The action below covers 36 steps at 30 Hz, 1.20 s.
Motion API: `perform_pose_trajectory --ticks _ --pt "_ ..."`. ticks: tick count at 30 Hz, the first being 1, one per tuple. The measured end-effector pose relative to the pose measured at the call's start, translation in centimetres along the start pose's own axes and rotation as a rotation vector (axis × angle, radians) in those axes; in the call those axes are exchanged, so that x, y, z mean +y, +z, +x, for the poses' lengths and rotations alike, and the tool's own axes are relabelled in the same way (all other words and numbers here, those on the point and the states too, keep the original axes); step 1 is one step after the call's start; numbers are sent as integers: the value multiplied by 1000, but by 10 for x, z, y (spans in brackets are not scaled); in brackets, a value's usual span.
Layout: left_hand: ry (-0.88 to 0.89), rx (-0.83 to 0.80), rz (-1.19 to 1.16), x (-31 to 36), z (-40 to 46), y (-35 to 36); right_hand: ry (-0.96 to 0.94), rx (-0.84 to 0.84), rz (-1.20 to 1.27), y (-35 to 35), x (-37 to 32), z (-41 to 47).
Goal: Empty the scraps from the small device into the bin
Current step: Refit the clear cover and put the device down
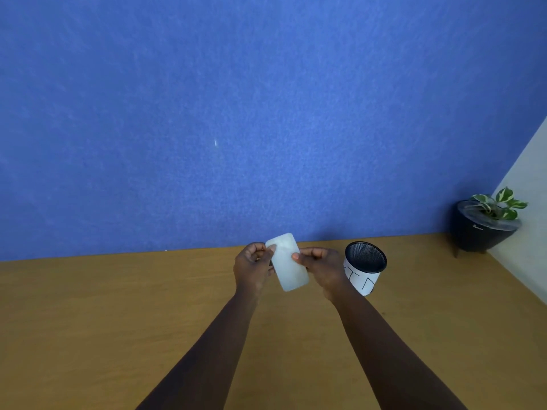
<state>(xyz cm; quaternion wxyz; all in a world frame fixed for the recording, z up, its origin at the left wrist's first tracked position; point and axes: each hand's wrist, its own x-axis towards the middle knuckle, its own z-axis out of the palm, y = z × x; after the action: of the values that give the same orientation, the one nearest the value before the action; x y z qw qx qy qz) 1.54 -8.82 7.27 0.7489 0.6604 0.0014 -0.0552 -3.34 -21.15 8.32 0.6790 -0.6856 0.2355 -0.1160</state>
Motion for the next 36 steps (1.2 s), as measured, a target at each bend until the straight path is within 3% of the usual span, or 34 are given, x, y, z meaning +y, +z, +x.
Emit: perform_pose_trajectory --ticks 4,7,15,23,27,29,32,36 --pt "258 68 317 -1 6 -2 -125 6 -154 3 -1 1" --pt "399 -53 412 7 11 -6 -189 -7 -285 2 -3 0" --pt "378 -275 354 14 15 -18 -264 -99 -451 -4 -10 -1" --pt "376 -283 320 6 13 -18 -266 -100 -481 -4 -1 -3" --pt "184 -286 148 8 11 -21 -394 -15 -577 -2 1 -5" --pt "9 -194 -78 9 9 -22 -553 70 -673 1 4 -9" --pt "-239 -112 -129 9 10 -24 -843 132 -805 3 10 -16" --pt "-597 -302 -141 8 8 -30 -1169 222 -949 7 16 -21"
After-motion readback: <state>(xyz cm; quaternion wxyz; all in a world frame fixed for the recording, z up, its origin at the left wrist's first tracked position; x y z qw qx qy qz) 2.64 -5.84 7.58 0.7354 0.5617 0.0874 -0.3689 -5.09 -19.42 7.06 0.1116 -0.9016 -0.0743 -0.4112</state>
